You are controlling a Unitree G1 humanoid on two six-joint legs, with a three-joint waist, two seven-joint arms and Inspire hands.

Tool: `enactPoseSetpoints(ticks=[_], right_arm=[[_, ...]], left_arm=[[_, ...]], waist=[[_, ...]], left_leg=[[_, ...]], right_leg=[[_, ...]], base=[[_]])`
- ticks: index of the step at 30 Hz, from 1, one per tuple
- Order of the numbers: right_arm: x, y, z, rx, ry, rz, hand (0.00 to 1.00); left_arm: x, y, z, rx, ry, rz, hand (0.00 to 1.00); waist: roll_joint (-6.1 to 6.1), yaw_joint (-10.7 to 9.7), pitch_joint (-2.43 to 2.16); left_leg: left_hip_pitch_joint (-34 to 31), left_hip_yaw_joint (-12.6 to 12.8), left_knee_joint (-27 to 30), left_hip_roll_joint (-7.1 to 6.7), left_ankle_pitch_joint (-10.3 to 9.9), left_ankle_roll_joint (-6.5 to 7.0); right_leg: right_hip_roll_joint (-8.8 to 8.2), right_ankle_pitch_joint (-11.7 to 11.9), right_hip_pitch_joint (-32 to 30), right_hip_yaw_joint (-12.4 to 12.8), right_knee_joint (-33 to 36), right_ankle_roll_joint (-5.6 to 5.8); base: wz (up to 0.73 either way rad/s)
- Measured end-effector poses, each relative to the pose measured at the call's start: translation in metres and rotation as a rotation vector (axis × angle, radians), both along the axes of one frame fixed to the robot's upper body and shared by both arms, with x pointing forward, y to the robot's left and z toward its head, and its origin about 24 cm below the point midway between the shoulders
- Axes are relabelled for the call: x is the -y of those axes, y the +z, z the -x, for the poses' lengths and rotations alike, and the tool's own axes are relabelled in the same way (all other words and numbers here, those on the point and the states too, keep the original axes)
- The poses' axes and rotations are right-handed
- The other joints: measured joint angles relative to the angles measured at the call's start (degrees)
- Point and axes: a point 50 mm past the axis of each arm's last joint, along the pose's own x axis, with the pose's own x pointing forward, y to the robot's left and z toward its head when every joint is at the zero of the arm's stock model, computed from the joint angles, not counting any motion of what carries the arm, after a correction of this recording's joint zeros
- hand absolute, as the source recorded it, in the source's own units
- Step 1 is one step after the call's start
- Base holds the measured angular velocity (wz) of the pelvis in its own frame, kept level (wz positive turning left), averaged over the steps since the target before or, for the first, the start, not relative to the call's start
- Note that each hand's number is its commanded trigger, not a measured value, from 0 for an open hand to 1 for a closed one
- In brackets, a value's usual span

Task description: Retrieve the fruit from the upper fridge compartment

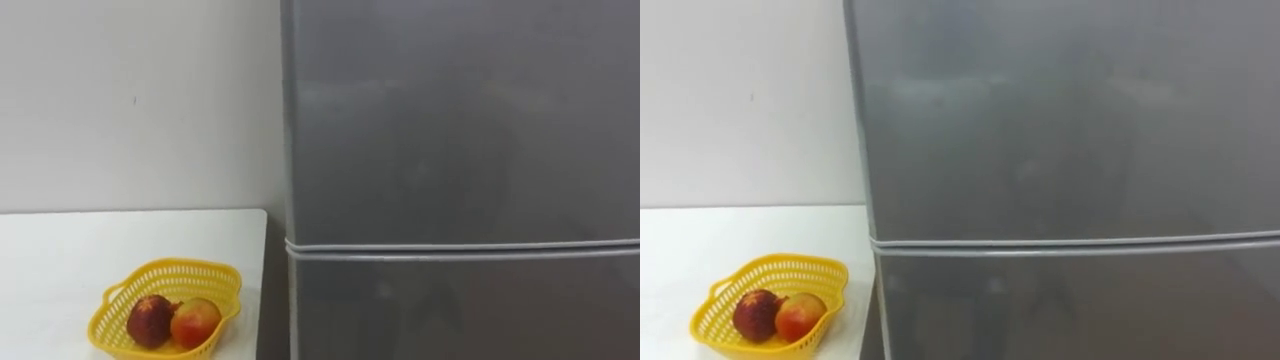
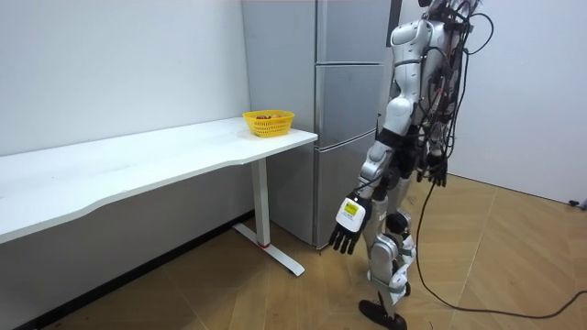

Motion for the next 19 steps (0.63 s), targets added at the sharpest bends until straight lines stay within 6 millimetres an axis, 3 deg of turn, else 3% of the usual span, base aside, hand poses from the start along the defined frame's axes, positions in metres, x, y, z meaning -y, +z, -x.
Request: enactPoseSetpoints(ticks=[9,19], right_arm=[[-0.006,-0.003,-0.039,0.047,0.211,-0.077,0.00],[-0.018,-0.004,-0.059,0.113,0.283,-0.143,0.00]], left_arm=[[0.011,-0.003,-0.001,-0.028,-0.054,0.030,0.00],[0.017,-0.005,-0.002,-0.057,-0.093,0.061,0.00]], waist=[[1.03,0.5,0.15],[1.10,1.4,0.37]], left_leg=[[0.1,0.0,0.0,0.07,0.0,0.00],[-0.5,-0.2,0.0,0.01,0.0,0.00]], right_leg=[[0.07,0.1,0.2,0.0,-0.1,-0.13],[0.02,0.1,0.0,0.0,-0.7,-0.11]], base=[[0.00],[0.00]])
